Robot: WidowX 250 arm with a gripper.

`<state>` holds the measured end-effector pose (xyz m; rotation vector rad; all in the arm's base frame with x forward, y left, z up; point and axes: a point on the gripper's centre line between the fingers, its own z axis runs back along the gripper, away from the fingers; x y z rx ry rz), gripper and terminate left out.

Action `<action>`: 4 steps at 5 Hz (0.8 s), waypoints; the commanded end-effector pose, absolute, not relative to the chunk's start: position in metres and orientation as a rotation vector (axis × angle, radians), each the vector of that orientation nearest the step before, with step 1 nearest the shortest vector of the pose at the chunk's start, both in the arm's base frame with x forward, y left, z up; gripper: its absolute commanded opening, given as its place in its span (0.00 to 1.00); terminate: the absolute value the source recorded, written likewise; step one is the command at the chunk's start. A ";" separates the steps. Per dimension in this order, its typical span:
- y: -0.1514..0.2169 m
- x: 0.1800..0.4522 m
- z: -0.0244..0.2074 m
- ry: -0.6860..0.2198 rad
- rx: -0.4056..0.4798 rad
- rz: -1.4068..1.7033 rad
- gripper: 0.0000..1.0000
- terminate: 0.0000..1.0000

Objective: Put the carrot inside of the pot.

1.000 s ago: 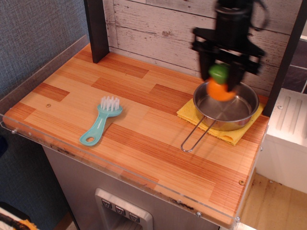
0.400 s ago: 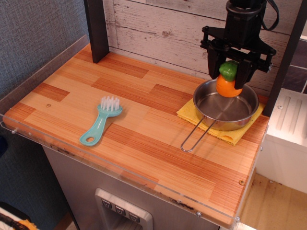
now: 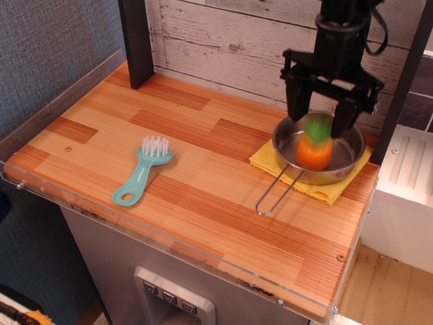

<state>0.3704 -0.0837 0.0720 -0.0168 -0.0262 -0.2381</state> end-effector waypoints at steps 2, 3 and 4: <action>-0.026 0.338 0.133 -0.141 0.019 -0.180 1.00 0.00; 0.007 0.317 0.138 -0.141 0.057 -0.127 1.00 0.00; 0.030 0.300 0.129 -0.115 0.076 -0.090 1.00 0.00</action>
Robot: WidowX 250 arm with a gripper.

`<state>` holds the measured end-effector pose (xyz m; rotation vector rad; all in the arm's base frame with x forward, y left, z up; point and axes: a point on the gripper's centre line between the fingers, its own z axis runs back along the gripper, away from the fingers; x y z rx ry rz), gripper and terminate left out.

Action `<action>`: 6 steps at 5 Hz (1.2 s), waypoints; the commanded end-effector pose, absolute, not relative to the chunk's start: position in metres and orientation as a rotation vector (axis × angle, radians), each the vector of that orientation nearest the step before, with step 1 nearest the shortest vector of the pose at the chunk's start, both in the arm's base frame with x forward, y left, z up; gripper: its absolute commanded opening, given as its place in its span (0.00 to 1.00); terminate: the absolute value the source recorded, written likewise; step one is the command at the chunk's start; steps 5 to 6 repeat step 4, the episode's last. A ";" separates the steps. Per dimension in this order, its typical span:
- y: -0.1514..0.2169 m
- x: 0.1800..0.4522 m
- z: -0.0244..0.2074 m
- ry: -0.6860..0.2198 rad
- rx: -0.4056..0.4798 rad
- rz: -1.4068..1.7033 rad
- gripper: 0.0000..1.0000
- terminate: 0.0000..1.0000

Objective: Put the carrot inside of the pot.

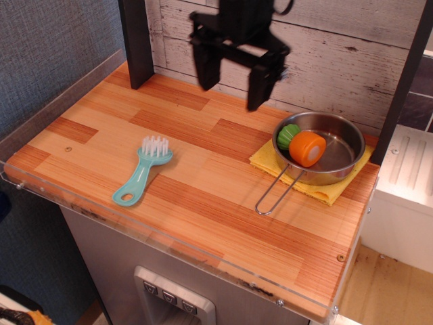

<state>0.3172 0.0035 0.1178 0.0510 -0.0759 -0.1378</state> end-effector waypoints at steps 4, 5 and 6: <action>0.038 0.296 0.128 -0.104 0.073 -0.078 1.00 1.00; 0.038 0.296 0.128 -0.104 0.073 -0.078 1.00 1.00; 0.038 0.296 0.128 -0.104 0.073 -0.078 1.00 1.00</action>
